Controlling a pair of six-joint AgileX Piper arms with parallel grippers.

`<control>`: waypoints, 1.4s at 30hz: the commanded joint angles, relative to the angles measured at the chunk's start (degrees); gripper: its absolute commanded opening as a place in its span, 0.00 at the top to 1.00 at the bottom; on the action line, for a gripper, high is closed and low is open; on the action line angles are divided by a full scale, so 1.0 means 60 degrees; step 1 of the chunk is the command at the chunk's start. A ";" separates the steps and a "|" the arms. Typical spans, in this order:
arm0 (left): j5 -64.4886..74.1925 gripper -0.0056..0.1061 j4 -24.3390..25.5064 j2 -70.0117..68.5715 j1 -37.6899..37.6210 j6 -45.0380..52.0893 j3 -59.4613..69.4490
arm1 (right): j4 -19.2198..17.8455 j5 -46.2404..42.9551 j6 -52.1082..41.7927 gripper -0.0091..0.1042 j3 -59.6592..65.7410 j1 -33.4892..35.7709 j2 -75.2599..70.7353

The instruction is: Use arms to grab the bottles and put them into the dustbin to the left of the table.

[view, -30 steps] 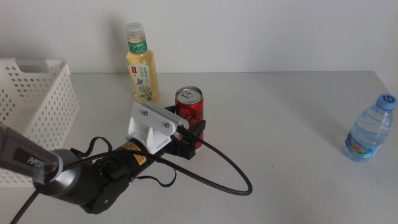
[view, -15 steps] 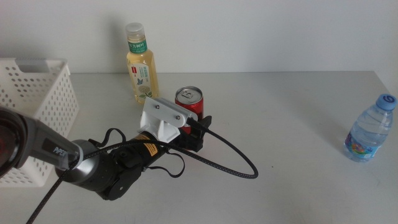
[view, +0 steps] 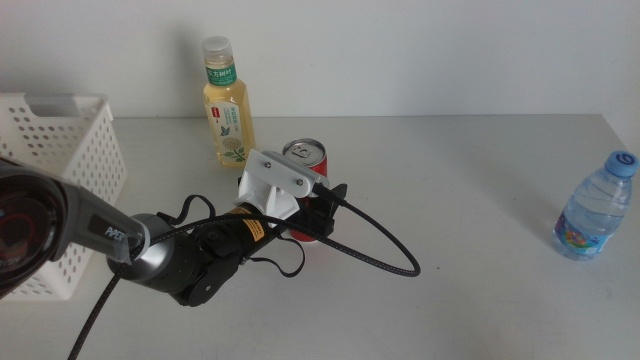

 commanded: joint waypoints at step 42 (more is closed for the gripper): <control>0.8480 0.96 0.1079 -0.6551 0.0025 -0.3205 0.0001 | -0.0020 -0.0689 -0.0092 0.32 -0.0094 -0.0066 -0.0208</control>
